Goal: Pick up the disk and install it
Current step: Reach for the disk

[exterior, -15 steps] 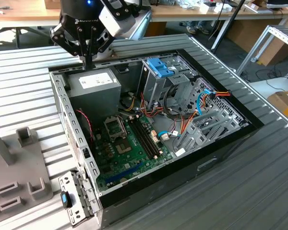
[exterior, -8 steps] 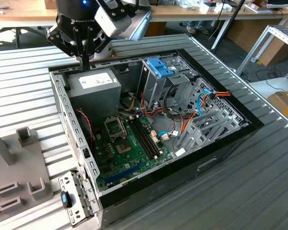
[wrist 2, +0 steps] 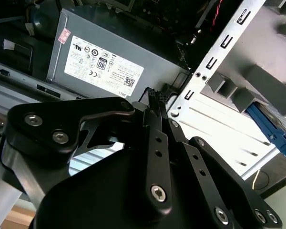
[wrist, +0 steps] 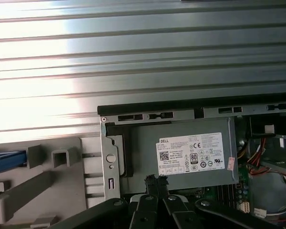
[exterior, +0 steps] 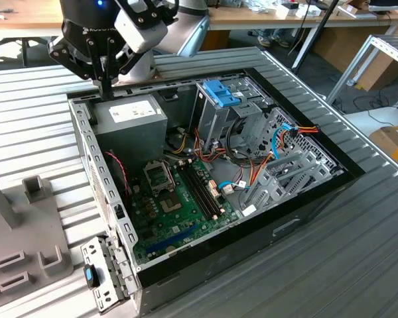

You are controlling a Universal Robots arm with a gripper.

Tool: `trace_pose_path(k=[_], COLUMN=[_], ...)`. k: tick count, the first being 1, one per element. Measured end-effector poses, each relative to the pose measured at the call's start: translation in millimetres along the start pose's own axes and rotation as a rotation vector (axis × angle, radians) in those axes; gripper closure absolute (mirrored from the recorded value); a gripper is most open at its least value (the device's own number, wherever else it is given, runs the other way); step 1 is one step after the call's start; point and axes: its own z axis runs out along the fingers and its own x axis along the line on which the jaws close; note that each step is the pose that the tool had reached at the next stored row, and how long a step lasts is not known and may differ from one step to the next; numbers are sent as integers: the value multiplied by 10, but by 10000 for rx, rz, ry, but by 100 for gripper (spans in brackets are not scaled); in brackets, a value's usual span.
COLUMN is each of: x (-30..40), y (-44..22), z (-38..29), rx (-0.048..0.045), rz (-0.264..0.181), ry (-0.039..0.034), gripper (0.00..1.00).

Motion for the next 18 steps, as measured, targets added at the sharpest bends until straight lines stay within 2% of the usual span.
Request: trace_pose_path(k=[10, 16, 18], x=[223, 407, 448], y=[-17, -31, -34], z=[-6, -11, -13], rx=[0, 1, 1], rz=[0, 1, 0], ry=[0, 0, 1], gripper=[89, 89, 89])
